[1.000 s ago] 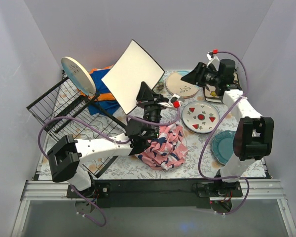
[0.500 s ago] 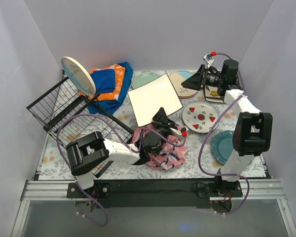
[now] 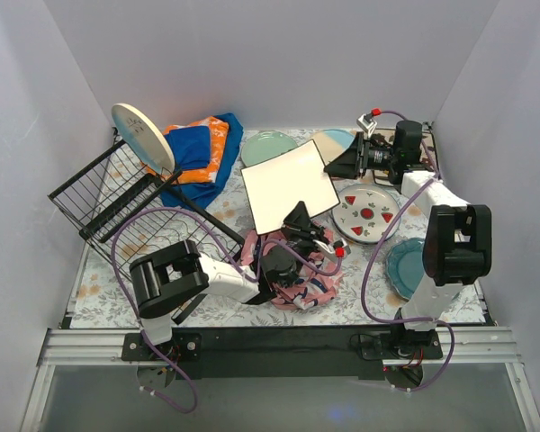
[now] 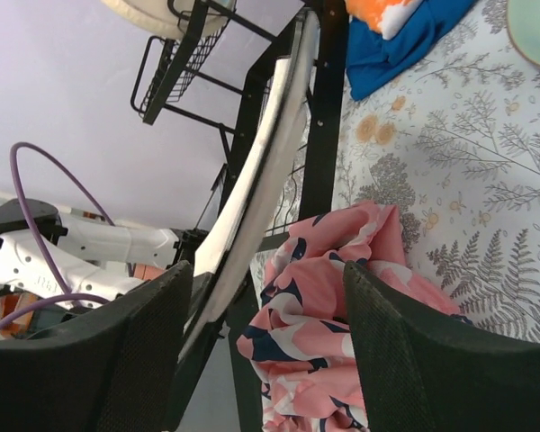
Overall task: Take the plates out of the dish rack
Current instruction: Place the plate at the corner of the board.
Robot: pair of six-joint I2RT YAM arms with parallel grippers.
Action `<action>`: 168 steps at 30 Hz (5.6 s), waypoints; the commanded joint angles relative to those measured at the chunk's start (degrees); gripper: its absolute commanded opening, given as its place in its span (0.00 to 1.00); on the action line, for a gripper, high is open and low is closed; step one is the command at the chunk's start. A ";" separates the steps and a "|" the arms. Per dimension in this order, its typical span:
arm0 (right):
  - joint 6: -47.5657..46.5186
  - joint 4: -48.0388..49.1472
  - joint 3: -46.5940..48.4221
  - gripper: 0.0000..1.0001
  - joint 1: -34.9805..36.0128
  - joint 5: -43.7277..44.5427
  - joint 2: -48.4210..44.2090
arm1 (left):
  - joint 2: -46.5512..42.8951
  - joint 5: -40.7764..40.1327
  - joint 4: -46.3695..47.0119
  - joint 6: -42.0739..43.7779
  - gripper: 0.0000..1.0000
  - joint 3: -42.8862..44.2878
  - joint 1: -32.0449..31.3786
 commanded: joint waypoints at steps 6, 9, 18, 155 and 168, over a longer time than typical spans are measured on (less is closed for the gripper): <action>-4.86 -0.63 -2.10 0.63 3.10 -2.17 -1.76 | -0.19 3.66 10.20 3.51 0.00 2.45 -0.95; -9.94 -5.80 -3.24 0.61 3.98 -1.21 -1.41 | 0.34 4.19 10.29 4.04 0.00 2.72 -1.04; -17.80 -17.25 0.18 0.01 4.42 -0.06 0.96 | 1.74 3.31 10.38 3.78 0.00 3.16 -1.04; 16.31 16.77 -9.76 0.27 -22.91 59.44 12.12 | -40.53 27.13 -48.95 -99.75 0.64 -8.09 7.75; 17.36 16.94 -8.69 0.11 -23.18 55.31 13.97 | -39.30 26.78 -48.95 -99.67 0.64 -7.74 7.66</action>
